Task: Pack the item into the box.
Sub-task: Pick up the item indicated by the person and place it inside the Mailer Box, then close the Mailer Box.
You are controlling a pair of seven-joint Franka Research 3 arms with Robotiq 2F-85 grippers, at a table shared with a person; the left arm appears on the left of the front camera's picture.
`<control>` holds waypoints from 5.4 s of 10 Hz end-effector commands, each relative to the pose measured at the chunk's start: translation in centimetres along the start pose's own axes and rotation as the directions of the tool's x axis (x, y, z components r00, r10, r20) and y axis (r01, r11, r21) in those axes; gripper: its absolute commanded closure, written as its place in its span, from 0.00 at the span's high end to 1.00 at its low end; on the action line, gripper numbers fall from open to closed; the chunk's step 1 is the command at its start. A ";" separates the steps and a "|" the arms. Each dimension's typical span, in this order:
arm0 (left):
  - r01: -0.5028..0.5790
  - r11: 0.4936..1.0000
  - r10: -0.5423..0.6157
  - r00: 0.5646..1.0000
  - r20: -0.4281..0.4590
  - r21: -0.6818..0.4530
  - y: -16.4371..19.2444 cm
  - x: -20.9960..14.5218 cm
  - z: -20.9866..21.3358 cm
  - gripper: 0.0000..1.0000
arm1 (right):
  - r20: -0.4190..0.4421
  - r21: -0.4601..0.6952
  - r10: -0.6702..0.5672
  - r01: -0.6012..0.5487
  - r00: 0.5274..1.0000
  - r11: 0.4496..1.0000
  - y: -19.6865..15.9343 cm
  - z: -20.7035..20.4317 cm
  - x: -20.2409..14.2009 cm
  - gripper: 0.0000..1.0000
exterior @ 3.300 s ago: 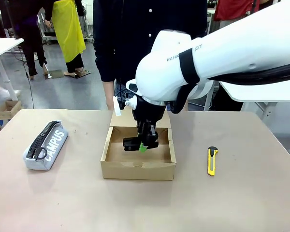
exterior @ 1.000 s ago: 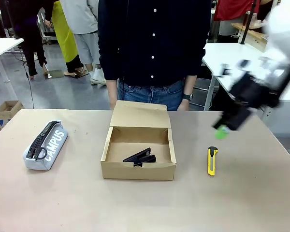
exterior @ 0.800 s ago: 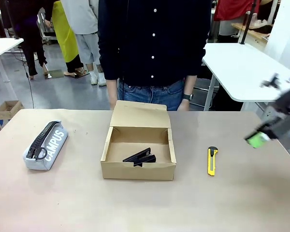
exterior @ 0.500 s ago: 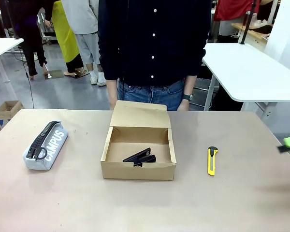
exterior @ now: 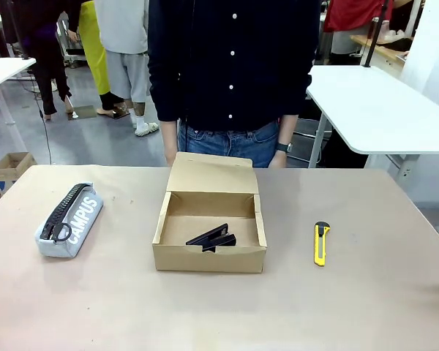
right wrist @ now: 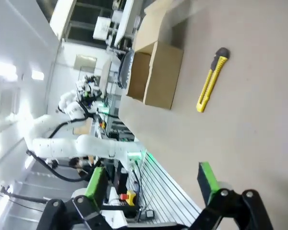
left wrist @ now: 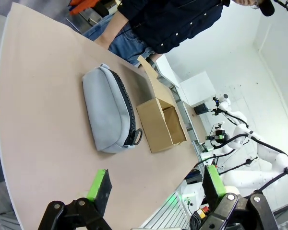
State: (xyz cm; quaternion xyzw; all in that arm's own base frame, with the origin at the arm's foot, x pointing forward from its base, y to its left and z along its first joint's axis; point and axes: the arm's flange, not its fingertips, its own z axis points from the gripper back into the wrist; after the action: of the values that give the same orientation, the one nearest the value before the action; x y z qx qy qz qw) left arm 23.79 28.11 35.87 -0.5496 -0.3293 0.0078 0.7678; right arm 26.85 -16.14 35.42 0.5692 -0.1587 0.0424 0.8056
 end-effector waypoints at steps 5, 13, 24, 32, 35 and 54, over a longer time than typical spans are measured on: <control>0.023 1.000 -0.023 1.000 0.019 -0.017 -0.1 0.2 -0.1 1.00 | -0.031 -0.014 0.053 -0.054 0.998 0.998 1.4 0.0 0.2 1.00; 0.023 1.000 -0.023 1.000 0.019 -0.017 -0.1 0.2 -0.1 1.00 | -0.031 -0.014 0.053 -0.054 0.998 0.998 1.4 0.0 0.2 1.00; 0.023 1.000 -0.023 1.000 0.019 -0.017 -0.1 0.2 -0.1 1.00 | -0.031 -0.014 0.053 -0.054 0.998 0.998 1.4 0.0 0.2 1.00; 0.046 0.999 -0.049 0.973 -0.224 -0.021 -8.6 -0.3 -13.4 1.00 | -0.106 -0.028 0.105 -0.109 0.989 0.994 10.6 -19.6 9.3 1.00; -0.029 0.998 0.011 0.942 -0.337 -0.048 -9.6 -3.0 -20.4 1.00 | -0.149 0.060 0.122 -0.114 0.981 0.992 11.6 -25.8 9.4 1.00; -0.368 0.925 0.354 0.752 -0.556 0.093 -3.4 6.1 -45.1 1.00 | 0.089 -0.035 -0.237 0.241 0.967 0.970 -0.1 -35.0 18.6 1.00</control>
State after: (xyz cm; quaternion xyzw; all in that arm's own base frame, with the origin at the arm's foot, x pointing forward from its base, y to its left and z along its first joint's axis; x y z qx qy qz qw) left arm 50.89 -9.17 32.69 -0.5922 0.0203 0.0069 0.8055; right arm 51.96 13.78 30.14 0.5580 -0.1255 -0.0933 0.8150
